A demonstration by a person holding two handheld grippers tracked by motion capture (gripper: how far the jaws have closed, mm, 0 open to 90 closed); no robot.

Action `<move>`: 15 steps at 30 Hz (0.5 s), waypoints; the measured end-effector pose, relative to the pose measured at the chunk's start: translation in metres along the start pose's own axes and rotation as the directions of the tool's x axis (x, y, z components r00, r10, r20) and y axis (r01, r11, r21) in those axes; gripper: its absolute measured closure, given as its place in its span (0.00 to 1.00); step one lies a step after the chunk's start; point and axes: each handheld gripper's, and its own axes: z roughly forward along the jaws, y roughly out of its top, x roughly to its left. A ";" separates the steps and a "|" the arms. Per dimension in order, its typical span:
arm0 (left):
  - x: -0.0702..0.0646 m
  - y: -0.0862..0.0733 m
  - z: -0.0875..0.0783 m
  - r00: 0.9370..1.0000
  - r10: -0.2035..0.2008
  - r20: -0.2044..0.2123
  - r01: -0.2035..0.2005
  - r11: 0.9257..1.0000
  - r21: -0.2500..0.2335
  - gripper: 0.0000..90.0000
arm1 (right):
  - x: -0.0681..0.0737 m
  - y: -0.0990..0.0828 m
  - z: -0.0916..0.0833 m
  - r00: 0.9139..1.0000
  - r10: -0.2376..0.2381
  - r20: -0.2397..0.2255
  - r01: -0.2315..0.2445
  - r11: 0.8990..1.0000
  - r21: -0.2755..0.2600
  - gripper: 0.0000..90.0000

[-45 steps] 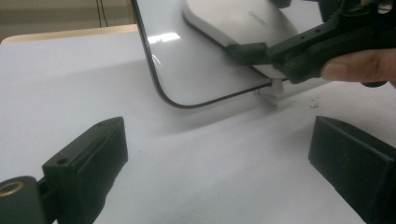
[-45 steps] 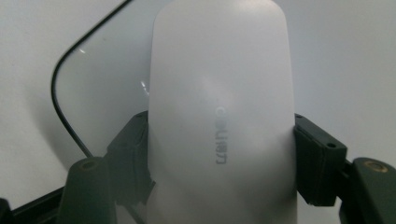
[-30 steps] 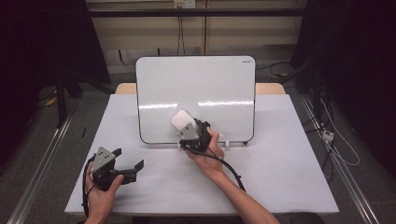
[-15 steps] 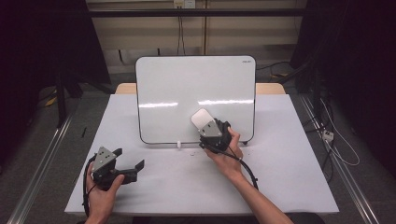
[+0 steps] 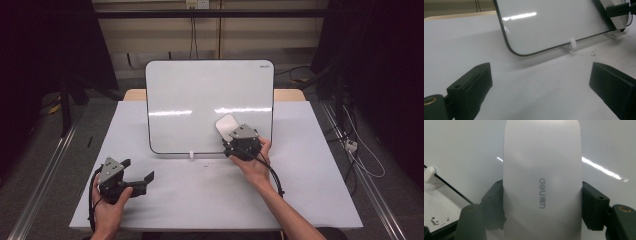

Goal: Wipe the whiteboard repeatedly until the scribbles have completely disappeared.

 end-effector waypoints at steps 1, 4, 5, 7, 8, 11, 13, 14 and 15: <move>0.000 0.000 0.000 1.000 -0.001 0.000 0.001 1.000 0.002 0.05 | -0.002 0.000 -0.001 1.000 0.015 -0.012 -0.015 1.000 -0.003 0.35; 0.001 -0.001 0.000 1.000 -0.004 0.003 0.004 1.000 0.005 0.05 | -0.007 0.000 -0.007 0.999 0.032 -0.020 -0.032 0.999 -0.012 0.35; 0.001 -0.001 0.001 1.000 -0.005 0.004 0.005 1.000 0.004 0.05 | -0.009 0.001 -0.009 0.999 0.036 -0.023 -0.037 0.999 -0.018 0.35; 0.001 -0.001 0.001 1.000 -0.006 0.003 0.006 1.000 0.004 0.05 | -0.012 0.001 -0.013 0.999 0.043 -0.027 -0.044 0.999 -0.027 0.35; 0.001 -0.001 0.001 1.000 -0.006 0.005 0.006 1.000 0.005 0.05 | -0.013 0.002 -0.015 0.999 0.043 -0.030 -0.044 0.999 -0.031 0.35; 0.001 -0.001 0.001 1.000 -0.004 0.003 0.004 1.000 0.005 0.05 | -0.015 0.002 -0.019 0.998 0.053 -0.041 -0.055 0.997 -0.050 0.35; 0.001 0.000 0.001 1.000 0.007 0.003 -0.007 1.000 0.011 0.05 | -0.018 0.001 -0.022 0.997 0.057 -0.042 -0.059 0.997 -0.057 0.35; 0.000 0.000 0.002 1.000 0.003 0.004 -0.003 1.000 0.010 0.05 | -0.018 0.001 -0.022 0.997 0.057 -0.042 -0.059 0.997 -0.057 0.35; 0.000 0.000 0.002 1.000 -0.002 0.007 0.002 1.000 0.006 0.05 | -0.019 0.000 -0.023 0.998 0.056 -0.042 -0.058 0.997 -0.057 0.35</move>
